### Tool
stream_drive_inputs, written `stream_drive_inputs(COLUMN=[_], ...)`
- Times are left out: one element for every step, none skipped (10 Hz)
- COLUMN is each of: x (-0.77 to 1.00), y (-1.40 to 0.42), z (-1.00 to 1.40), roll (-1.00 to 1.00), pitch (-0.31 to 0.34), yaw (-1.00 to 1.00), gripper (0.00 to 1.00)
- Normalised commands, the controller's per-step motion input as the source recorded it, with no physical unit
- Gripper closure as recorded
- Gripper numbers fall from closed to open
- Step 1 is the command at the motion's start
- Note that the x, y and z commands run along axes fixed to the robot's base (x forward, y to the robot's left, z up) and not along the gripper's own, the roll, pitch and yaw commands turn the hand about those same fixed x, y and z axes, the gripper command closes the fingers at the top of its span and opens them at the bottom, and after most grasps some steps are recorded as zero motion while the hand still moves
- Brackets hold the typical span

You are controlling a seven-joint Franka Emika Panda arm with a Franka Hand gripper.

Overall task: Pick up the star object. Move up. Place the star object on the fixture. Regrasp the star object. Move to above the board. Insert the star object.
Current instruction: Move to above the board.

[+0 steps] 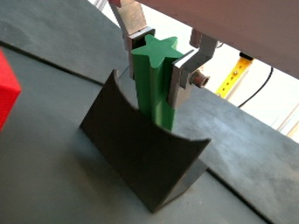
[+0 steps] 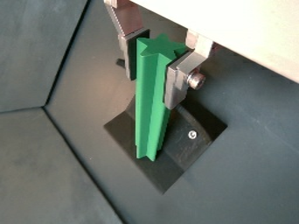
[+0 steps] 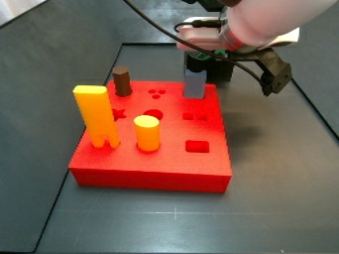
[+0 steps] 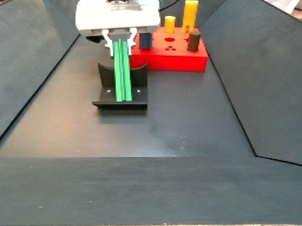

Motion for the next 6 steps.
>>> stream_drive_inputs(x=[-0.07,-0.06,-0.05,-0.05,-0.05,-0.04], y=[-0.04,-0.04,-0.04,-0.04,-0.04,-0.03], z=[1.0,1.0,1.0,1.0,1.0,1.0], roll=[0.09,0.07,0.02,0.0,0.0,-0.01], pitch=[0.142,0.11,0.047,-0.001,-0.033,-0.053], yaw=[0.27,0.26,0.23,0.2,0.16,0.13], gripper=[1.0,1.0,1.0,1.0,1.0,1.0])
